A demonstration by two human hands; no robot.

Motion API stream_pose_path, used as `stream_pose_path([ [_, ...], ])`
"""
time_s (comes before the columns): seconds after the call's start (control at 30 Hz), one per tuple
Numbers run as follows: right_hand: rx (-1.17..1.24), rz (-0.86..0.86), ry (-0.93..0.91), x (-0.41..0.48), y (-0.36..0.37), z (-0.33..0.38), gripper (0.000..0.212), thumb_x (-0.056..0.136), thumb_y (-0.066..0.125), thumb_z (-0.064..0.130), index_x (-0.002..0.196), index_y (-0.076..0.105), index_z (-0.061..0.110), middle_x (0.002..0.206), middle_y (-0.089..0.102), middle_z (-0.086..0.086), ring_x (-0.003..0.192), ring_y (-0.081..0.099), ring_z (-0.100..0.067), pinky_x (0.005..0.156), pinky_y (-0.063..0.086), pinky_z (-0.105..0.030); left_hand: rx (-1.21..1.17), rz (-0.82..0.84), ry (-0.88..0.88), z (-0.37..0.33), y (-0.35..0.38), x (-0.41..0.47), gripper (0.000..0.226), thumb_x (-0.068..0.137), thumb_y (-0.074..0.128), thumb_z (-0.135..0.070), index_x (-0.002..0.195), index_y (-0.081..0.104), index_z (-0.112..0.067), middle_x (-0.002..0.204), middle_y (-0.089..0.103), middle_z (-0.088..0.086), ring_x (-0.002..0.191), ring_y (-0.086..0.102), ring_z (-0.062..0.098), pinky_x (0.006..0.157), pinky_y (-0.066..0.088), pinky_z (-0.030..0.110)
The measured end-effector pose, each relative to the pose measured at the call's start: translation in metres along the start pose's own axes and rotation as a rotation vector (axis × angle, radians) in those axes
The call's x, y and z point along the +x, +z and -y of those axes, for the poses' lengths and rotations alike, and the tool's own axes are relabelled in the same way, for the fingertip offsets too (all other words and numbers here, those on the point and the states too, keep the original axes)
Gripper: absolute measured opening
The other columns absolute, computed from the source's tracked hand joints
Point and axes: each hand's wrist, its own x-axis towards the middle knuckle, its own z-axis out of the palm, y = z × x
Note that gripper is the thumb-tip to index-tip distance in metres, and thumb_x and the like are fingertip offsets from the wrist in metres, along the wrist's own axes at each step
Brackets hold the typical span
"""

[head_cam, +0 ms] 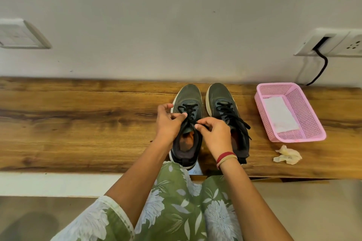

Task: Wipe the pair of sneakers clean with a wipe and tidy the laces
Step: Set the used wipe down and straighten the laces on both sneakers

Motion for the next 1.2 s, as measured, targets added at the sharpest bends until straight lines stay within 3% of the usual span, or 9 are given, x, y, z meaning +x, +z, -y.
stream_pose_path([
  [0.27,-0.023,-0.024,0.051,0.009,-0.007,0.002,0.01,0.085,0.066,0.017,0.09,0.074,0.014,0.084,0.068,0.004,0.08,0.057,-0.008,0.078,0.041,-0.02,0.079,-0.089,-0.038,-0.002,-0.003,0.005,0.038,0.086,0.063,-0.002,0.106,0.036,-0.02,0.078,0.055,0.002,0.072,0.058,0.014,0.057,0.045,0.023],
  [0.43,0.072,0.029,0.085,0.001,-0.002,0.001,0.008,0.084,0.067,0.02,0.091,0.07,0.023,0.083,0.065,0.012,0.085,0.063,-0.01,0.084,0.053,-0.036,0.216,-0.079,0.115,0.004,-0.005,-0.014,0.026,0.089,0.063,-0.015,0.104,0.042,-0.02,0.087,0.059,-0.001,0.084,0.061,0.018,0.074,0.053,0.032],
  [0.63,0.136,-0.136,-0.002,-0.024,-0.017,0.007,0.032,0.086,0.064,0.016,0.117,0.06,0.019,0.108,0.055,0.003,0.086,0.056,-0.002,0.072,0.044,-0.004,0.528,-0.064,0.373,0.018,-0.008,-0.052,0.044,0.088,0.061,-0.024,0.125,0.039,-0.016,0.124,0.041,0.001,0.115,0.041,0.014,0.093,0.036,0.026],
  [0.8,-0.14,-0.258,0.045,-0.038,-0.041,-0.007,0.046,0.085,0.065,0.024,0.129,0.051,0.021,0.129,0.042,-0.007,0.119,0.043,-0.025,0.099,0.038,-0.036,0.968,0.038,0.613,0.019,-0.006,-0.086,0.04,0.089,0.053,-0.04,0.124,0.041,-0.024,0.124,0.043,-0.004,0.118,0.043,0.016,0.099,0.036,0.034],
  [0.87,-0.257,-0.212,0.167,-0.041,-0.048,-0.018,0.065,0.083,0.067,0.031,0.139,0.037,0.019,0.141,0.032,-0.012,0.128,0.035,-0.032,0.103,0.035,-0.04,1.129,0.086,0.534,0.025,-0.004,-0.091,0.063,0.086,0.053,-0.053,0.136,0.031,-0.022,0.141,0.034,0.001,0.135,0.03,0.022,0.11,0.022,0.043],
  [0.93,-0.272,-0.087,0.277,-0.043,-0.049,-0.029,0.084,0.082,0.068,0.037,0.147,0.018,0.019,0.151,0.017,-0.015,0.135,0.026,-0.037,0.108,0.029,-0.043,1.232,0.126,0.424,0.03,-0.003,-0.091,0.093,0.084,0.054,-0.058,0.149,-0.001,-0.02,0.157,-0.008,0.006,0.145,-0.005,0.031,0.113,0.001,0.054],
  [1.03,-0.274,0.063,0.288,-0.039,-0.048,-0.035,0.095,0.083,0.066,0.038,0.149,0.0,0.022,0.156,0.001,-0.012,0.139,0.02,-0.038,0.11,0.025,-0.045,1.221,0.086,0.441,0.032,-0.002,-0.092,0.114,0.084,0.06,-0.049,0.137,-0.039,-0.03,0.139,-0.049,0.006,0.134,-0.035,0.035,0.107,-0.012,0.056],
  [1.1,-0.241,0.134,0.268,-0.034,-0.049,-0.031,0.095,0.084,0.067,0.034,0.149,-0.001,0.022,0.156,0.003,-0.012,0.14,0.02,-0.035,0.111,0.024,-0.042,1.174,0.101,0.429,0.032,0.0,-0.091,0.113,0.085,0.063,-0.041,0.137,-0.038,-0.033,0.144,-0.044,0.007,0.138,-0.029,0.037,0.109,-0.007,0.055],
  [1.2,-0.307,0.252,0.189,-0.033,-0.047,-0.021,0.083,0.086,0.064,0.03,0.15,0.011,0.02,0.155,0.01,-0.015,0.14,0.023,-0.03,0.111,0.024,-0.036,1.097,0.2,0.325,0.036,0.001,-0.086,0.089,0.089,0.061,-0.029,0.15,-0.004,-0.024,0.157,-0.015,0.011,0.144,-0.001,0.038,0.114,0.02,0.049],
])
